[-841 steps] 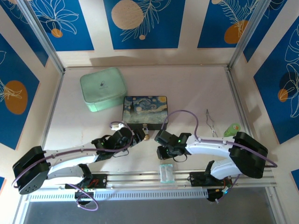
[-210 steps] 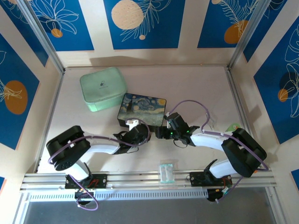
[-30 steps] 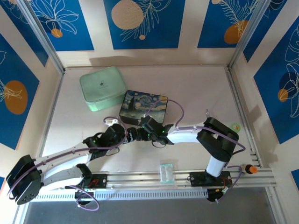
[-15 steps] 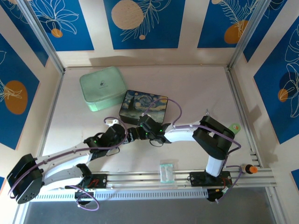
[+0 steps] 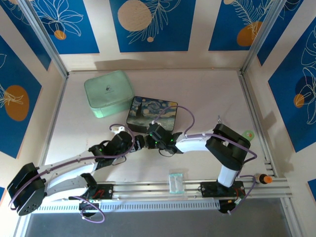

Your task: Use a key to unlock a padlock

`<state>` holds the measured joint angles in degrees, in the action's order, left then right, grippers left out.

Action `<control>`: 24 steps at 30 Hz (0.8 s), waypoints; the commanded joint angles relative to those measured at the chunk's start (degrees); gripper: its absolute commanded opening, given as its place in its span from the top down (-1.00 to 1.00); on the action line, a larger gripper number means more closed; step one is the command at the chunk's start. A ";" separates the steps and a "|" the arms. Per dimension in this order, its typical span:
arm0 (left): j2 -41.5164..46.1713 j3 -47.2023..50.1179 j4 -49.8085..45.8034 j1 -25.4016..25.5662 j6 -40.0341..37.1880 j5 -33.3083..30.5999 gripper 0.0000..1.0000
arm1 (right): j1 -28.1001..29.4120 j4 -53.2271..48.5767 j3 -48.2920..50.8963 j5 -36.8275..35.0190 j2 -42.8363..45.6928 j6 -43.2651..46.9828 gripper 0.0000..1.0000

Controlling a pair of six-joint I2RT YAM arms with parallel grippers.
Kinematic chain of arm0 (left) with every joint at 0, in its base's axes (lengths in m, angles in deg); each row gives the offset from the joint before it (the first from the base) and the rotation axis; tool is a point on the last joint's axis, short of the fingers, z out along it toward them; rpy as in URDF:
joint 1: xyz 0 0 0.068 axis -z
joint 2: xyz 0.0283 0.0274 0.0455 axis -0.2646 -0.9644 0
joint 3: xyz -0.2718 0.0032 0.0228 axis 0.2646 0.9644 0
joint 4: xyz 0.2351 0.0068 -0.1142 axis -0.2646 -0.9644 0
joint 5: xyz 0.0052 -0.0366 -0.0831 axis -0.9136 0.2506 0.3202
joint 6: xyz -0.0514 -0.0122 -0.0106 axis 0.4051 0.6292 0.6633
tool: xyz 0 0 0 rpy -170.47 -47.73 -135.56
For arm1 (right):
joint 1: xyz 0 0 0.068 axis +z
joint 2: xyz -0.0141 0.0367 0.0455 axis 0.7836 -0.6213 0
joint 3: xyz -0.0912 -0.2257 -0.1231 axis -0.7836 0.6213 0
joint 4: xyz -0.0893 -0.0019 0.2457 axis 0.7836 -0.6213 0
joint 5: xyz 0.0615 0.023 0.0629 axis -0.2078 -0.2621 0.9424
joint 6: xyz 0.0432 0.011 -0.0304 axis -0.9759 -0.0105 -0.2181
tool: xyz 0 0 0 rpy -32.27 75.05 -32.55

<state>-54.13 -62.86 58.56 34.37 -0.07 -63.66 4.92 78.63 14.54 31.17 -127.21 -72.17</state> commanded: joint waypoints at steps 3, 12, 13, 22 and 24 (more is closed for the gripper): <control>0.21 -6.03 -4.88 -0.63 -9.07 -6.30 -1.00 | -0.69 -7.94 3.08 -1.82 2.74 -0.29 0.48; -3.49 -13.29 -5.40 -0.67 -26.35 -5.91 -1.00 | -1.67 -12.07 7.46 -2.22 9.05 -0.18 0.47; -4.01 -14.57 -5.58 -0.67 -30.05 -4.29 -1.00 | -1.73 -12.54 8.41 -2.35 10.17 -0.28 0.47; -11.34 -24.25 -9.40 -0.58 -48.04 -1.71 -1.00 | -6.74 -12.32 16.05 -0.29 17.67 -1.50 0.45; -13.95 -25.34 -9.14 -0.50 -50.82 -0.91 -1.00 | -8.17 -11.34 17.34 0.99 18.53 -1.04 0.42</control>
<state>-65.41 -86.11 51.96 34.26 -43.11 -66.07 -1.63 70.56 29.53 31.38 -109.22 -72.78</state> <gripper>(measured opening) 0.999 0.284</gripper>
